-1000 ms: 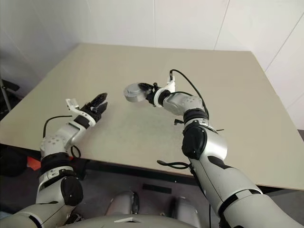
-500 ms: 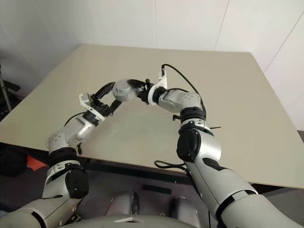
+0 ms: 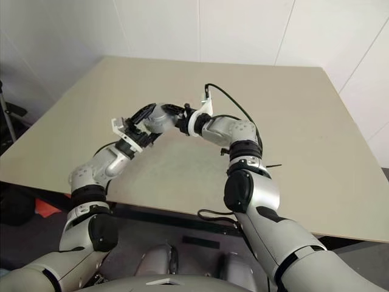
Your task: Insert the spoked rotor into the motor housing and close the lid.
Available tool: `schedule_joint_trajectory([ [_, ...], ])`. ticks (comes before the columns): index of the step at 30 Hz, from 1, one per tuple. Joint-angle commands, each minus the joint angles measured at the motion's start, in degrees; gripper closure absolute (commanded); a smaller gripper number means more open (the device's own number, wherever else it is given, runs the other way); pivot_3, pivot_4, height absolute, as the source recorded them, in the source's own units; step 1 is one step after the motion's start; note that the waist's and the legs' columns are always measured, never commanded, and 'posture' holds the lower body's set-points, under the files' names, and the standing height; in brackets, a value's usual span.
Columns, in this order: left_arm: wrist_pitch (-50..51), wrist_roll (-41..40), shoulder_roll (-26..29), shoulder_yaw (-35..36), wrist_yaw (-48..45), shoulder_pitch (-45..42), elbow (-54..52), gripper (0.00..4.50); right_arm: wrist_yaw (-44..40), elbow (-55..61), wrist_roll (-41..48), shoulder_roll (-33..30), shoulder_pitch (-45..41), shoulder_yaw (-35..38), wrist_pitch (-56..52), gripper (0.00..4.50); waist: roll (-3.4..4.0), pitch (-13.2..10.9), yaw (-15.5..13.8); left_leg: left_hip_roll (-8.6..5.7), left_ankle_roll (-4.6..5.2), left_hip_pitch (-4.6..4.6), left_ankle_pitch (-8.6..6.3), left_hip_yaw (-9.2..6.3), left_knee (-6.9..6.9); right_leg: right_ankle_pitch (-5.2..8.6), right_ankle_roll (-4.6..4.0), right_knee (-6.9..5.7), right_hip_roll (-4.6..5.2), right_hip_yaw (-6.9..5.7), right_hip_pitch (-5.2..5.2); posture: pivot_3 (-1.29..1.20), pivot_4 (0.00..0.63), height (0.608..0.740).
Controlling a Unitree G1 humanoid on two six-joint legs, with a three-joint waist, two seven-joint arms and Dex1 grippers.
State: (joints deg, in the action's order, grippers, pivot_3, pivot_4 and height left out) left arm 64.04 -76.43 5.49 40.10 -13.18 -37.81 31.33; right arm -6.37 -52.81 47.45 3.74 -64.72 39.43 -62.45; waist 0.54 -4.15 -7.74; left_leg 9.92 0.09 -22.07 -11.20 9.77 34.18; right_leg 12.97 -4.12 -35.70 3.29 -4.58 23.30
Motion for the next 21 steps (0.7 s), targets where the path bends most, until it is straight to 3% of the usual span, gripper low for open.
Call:
schedule_joint_trajectory([
  [1, -1.29, -0.77, 0.25, -0.54, -1.2, -1.32, -1.32, 0.04, -0.57, 3.16, 2.51, 0.08, -1.54, 0.08, 0.75, 2.31, 0.0, 0.0, 0.01, 0.0, 0.0, 0.0, 0.0, 0.0, 0.0, 0.0, 0.0, 0.0, 0.0, 0.0, 0.0, 0.0, 0.0, 0.74],
  [9, -2.53, -0.7, 0.72, -0.78, -1.5, -0.87, -1.19, 2.34, -0.4, 2.4, 2.34, -0.47, -1.57, -0.5, 2.19, 2.31, 0.0, 0.0, 0.09, -0.01, 0.0, 0.01, 0.0, 0.0, 0.0, -0.01, 0.02, 0.0, 0.0, 0.0, 0.0, 0.0, 0.0, 0.74],
  [19, -1.85, -1.16, 0.65, -0.99, -1.24, -0.81, -0.75, 2.34, -1.72, 2.23, 1.92, -0.85, -1.5, -2.05, 2.62, 2.31, 0.0, 0.0, 0.14, -0.01, -0.01, 0.01, 0.0, -0.01, 0.0, -0.02, 0.03, -0.01, 0.0, 0.0, -0.01, 0.0, 0.0, 0.74],
  [21, -1.91, -1.17, 0.61, -1.01, -1.21, -0.73, -0.89, 2.34, -2.47, 2.52, 0.96, -1.09, -1.14, -3.24, 2.83, 1.68, 0.0, 0.0, 0.11, -0.01, 0.0, 0.01, 0.0, -0.01, 0.0, -0.02, 0.03, -0.01, 0.0, 0.0, -0.01, 0.0, 0.0, 0.74],
])
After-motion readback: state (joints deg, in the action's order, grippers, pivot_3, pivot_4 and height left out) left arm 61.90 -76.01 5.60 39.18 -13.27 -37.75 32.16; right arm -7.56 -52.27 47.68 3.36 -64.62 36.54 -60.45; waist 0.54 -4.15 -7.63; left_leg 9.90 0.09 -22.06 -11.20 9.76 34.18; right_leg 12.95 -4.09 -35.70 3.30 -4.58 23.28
